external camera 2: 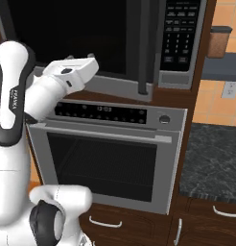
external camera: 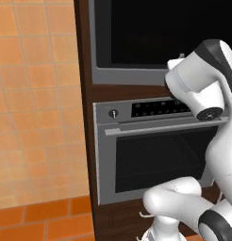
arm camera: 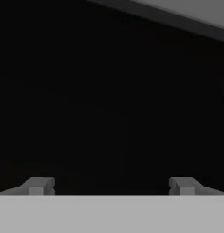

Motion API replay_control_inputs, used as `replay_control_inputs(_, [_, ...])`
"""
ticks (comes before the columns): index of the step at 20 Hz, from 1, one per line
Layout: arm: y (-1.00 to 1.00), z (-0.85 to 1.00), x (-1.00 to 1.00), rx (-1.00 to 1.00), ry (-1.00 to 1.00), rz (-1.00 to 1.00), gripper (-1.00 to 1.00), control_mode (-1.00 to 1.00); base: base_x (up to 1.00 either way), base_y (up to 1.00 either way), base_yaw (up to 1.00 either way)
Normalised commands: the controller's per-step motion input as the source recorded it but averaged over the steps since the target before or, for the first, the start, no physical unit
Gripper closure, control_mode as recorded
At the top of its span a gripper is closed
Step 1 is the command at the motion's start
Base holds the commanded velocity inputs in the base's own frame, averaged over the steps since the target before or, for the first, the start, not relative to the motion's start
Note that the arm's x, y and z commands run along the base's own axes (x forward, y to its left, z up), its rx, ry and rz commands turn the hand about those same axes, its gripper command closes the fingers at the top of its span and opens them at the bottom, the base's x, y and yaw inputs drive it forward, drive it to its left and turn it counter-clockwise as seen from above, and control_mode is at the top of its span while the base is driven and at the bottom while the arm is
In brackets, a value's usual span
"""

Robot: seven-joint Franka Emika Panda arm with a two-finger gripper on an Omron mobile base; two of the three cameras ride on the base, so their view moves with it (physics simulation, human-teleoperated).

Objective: Open the microwave, place the bowl with waffle inside the microwave, then close the microwave door and turn it on.

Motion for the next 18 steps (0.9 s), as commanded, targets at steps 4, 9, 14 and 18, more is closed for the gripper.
replay_control_inputs(4, [0.00,0.14,0.49,0.11,0.08,0.00,-1.00,-1.00,0.00,0.00,0.00])
replay_control_inputs(9, [0.00,0.07,0.40,0.03,0.04,0.00,-1.00,-1.00,0.00,0.00,0.00])
replay_control_inputs(14, [0.00,0.00,0.17,0.00,0.00,0.00,-1.00,-1.00,0.00,0.00,0.00])
replay_control_inputs(18, [0.00,0.00,0.46,0.00,0.00,0.00,-1.00,-1.00,0.00,0.00,0.00])
